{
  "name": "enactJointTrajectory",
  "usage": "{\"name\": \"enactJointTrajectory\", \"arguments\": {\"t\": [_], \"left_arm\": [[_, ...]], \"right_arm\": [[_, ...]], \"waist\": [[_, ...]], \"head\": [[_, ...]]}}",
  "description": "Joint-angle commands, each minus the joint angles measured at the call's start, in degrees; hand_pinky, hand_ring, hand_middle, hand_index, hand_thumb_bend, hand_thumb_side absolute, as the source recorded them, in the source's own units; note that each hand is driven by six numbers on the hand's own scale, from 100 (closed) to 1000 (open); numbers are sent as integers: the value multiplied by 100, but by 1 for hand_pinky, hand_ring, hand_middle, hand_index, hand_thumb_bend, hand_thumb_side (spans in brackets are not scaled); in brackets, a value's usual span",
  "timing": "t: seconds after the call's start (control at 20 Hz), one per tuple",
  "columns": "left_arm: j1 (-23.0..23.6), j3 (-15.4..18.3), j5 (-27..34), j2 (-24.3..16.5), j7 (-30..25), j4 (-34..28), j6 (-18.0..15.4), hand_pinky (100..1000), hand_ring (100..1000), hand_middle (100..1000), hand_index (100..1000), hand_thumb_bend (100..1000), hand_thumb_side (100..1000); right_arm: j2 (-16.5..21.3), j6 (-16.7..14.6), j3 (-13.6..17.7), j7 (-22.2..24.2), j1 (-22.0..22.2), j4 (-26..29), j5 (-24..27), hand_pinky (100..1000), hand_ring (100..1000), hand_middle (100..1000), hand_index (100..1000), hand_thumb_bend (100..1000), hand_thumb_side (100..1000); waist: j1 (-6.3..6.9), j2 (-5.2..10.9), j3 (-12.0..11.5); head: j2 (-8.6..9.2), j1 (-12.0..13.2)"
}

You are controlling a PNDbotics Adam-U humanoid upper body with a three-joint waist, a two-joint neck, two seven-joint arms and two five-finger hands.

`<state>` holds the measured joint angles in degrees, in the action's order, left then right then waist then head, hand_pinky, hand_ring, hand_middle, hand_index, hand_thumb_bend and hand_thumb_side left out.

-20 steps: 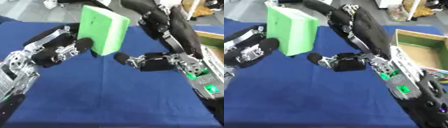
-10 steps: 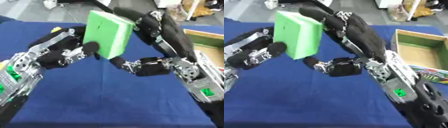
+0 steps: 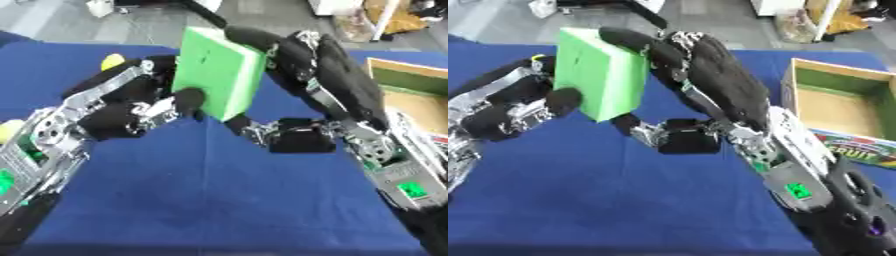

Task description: Pick up the objects with one hand, pass them to the other hand, and then place them into the box on the other side of the table.

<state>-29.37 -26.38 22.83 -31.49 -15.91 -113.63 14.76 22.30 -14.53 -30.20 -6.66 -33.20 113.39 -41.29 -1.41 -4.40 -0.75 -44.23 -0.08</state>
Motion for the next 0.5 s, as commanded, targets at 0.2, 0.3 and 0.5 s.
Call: {"name": "enactJointTrajectory", "arguments": {"t": [0.2, 0.3, 0.5], "left_arm": [[-110, -21, -76, 1, 43, -96, 29, 739, 534, 522, 651, 100, 498], [-103, -23, -109, -1, 38, -96, 22, 741, 542, 535, 667, 125, 520], [-67, -7, -274, -40, 6, -96, -5, 754, 575, 575, 691, 259, 663]], "right_arm": [[-16, 212, -45, -293, -30, 120, -163, 100, 100, 100, 730, 174, 100], [-16, 295, -66, -456, -15, 120, -116, 100, 100, 100, 628, 115, 100], [3, 355, -72, -768, 18, 120, -1, 100, 100, 100, 551, 100, 100]], "waist": [[-43, -25, 15], [-43, -26, 18], [-41, -30, 27]], "head": [[12, 0], [12, 3], [12, 13]]}}
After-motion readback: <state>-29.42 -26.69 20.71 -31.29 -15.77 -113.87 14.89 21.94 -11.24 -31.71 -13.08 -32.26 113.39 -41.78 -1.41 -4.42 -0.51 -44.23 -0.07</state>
